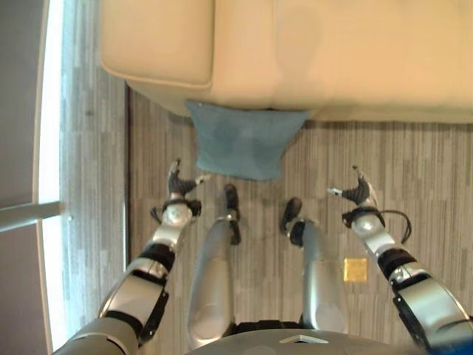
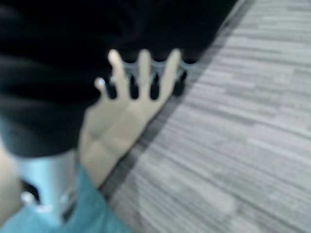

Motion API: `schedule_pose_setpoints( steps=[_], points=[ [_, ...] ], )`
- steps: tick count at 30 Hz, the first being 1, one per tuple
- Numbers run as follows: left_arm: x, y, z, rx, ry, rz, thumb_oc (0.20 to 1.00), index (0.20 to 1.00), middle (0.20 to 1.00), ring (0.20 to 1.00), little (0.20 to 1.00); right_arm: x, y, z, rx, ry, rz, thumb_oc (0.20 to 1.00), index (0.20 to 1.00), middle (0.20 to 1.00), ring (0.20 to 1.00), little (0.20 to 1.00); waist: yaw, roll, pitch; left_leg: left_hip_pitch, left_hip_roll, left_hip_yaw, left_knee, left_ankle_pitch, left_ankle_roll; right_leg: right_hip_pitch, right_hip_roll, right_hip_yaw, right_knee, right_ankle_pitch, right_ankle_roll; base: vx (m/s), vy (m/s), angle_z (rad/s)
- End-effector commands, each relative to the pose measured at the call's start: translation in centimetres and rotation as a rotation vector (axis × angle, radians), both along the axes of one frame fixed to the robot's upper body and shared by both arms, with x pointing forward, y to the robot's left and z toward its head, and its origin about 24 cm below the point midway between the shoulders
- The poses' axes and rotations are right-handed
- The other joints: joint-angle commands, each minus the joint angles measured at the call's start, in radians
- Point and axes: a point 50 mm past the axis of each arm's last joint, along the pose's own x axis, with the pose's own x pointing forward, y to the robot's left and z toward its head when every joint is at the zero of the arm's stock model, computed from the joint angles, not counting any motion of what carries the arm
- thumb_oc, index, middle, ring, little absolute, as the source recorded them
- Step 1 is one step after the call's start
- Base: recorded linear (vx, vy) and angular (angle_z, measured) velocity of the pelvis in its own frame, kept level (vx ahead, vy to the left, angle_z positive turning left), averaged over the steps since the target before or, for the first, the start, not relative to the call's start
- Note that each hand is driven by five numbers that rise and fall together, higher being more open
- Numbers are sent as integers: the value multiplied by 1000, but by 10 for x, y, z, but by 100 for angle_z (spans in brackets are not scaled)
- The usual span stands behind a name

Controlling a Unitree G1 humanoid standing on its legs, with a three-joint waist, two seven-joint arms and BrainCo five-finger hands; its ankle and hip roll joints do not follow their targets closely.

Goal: Pick up all the scattered cushions and arrange them neatly on the sofa.

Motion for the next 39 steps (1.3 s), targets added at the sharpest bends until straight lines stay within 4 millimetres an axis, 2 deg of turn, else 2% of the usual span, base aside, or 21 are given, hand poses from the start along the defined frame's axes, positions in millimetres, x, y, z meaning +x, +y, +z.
schedule_pose_setpoints(
  steps=[1,2,3,4,6,14,20,28,29,32,36,37,39],
  points=[
    [2,13,13,41,-65,63,1000,1000,1000,1000,1000,-1,-13,15,2,-114,-55,1000,1000,1000,1000,1000,-6,-1,-66,-62,-19,-32,114,-198,2,-25,-36,72,-115,39,69,-28,106,-4],
    [7,15,21,58,-81,66,1000,1000,1000,1000,1000,4,-14,22,2,-143,-60,1000,1000,1000,1000,1000,-8,-2,-66,-98,-20,-34,137,-204,5,-58,-38,83,-98,37,67,-17,126,-2],
    [18,21,43,99,-132,80,1000,1000,1000,1000,1000,14,-11,42,19,-225,-58,1000,1000,1000,1000,1000,-15,-5,-62,-160,-18,-35,165,-216,9,-122,-42,94,-66,37,69,0,92,1],
    [18,21,43,100,-134,80,1000,1000,1000,1000,1000,14,-11,42,20,-226,-58,1000,1000,1000,1000,1000,-15,-5,-66,-167,-17,-35,169,-217,9,-130,-43,96,-61,36,69,8,103,3],
    [29,25,67,131,-186,93,1000,1000,1000,1000,1000,24,-6,64,46,-315,-53,1000,1000,1000,1000,1000,-25,-13,-62,-235,-24,-38,211,-235,18,-193,-43,115,-31,32,70,34,88,-1],
    [51,17,129,129,-356,77,1000,1000,1000,1000,1000,35,19,113,101,-537,45,1000,1000,1000,1000,1000,-46,-38,-72,-456,-35,-59,401,-321,45,-398,-47,161,114,-20,61,61,78,-7],
    [59,6,154,138,-413,55,1000,1000,1000,1000,1000,36,28,136,77,-630,100,1000,1000,1000,1000,1000,-58,-35,-75,-568,-51,-52,482,-354,54,-512,-63,187,193,-37,63,43,65,-6],
    [66,-2,181,174,-470,137,1000,1000,1000,1000,1000,45,29,163,62,-717,44,1000,1000,1000,1000,1000,-63,-19,-81,-655,-77,-45,470,-338,51,-629,-62,228,217,-30,68,12,17,1],
    [66,-1,191,192,-500,146,1000,1000,1000,1000,1000,46,25,172,54,-749,35,1000,1000,1000,1000,1000,-64,-15,-85,-675,-79,-51,472,-331,50,-656,-58,236,233,-33,66,29,-40,2],
    [64,8,202,242,-530,215,1000,1000,1000,1000,1000,44,24,182,50,-795,43,1000,1000,1000,1000,1000,-67,-12,-92,-703,-78,-60,479,-325,46,-695,-54,239,259,-38,62,24,-41,5],
    [62,12,210,233,-561,257,1000,1000,1000,1000,1000,42,26,187,52,-825,54,1000,1000,1000,1000,1000,-69,-15,-94,-730,-72,-64,495,-325,44,-720,-50,242,273,-40,61,11,-22,1],
    [60,14,222,169,-621,273,1000,1000,1000,1000,1000,40,26,189,30,-843,65,1000,1000,1000,1000,1000,-73,-16,-98,-747,-67,-72,503,-325,43,-738,-44,238,282,-38,60,10,-52,-2],
    [60,14,222,168,-621,272,1000,1000,1000,1000,1000,39,26,189,30,-843,65,1000,1000,1000,1000,1000,-72,-15,-100,-750,-66,-73,505,-326,42,-740,-43,238,283,-39,60,14,-49,-4]
  ],
)
